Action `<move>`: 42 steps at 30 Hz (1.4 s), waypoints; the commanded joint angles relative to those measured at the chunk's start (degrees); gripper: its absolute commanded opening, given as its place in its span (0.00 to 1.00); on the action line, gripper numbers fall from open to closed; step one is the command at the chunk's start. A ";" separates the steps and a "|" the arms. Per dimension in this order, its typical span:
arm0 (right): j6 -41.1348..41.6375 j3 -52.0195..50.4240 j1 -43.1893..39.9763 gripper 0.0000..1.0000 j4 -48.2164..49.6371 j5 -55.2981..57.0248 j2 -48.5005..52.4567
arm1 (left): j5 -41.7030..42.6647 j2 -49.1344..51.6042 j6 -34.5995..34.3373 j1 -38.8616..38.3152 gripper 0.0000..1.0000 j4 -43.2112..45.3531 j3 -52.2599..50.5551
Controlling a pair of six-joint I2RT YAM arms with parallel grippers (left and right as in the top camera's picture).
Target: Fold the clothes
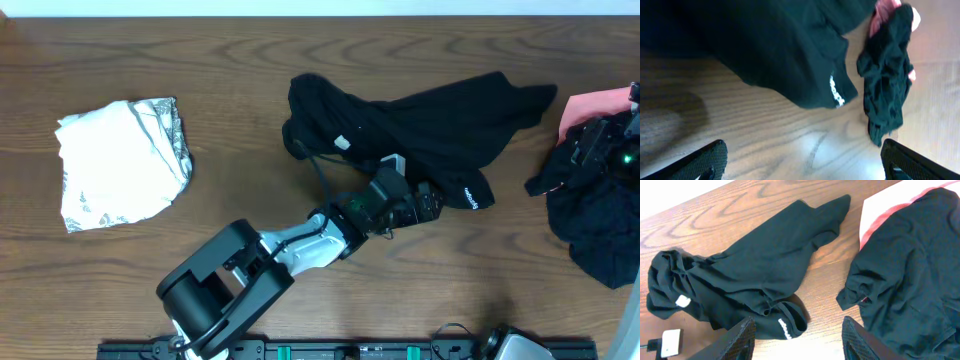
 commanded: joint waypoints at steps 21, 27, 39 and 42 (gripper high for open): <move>-0.61 -0.11 0.55 0.52 -0.11 -0.22 0.07 | -5.33 8.72 -17.20 -0.68 0.91 7.67 3.23; -0.61 -0.11 0.55 0.50 -0.02 -0.22 0.07 | -5.40 8.79 -18.69 -0.68 0.69 7.74 4.48; -0.61 -0.11 0.55 0.48 -0.02 -0.24 0.07 | -8.63 9.73 -22.16 -0.81 0.57 7.76 5.16; -0.61 -0.11 0.55 0.48 -0.02 -0.24 0.07 | -8.61 10.49 -23.02 -0.81 0.56 7.78 5.53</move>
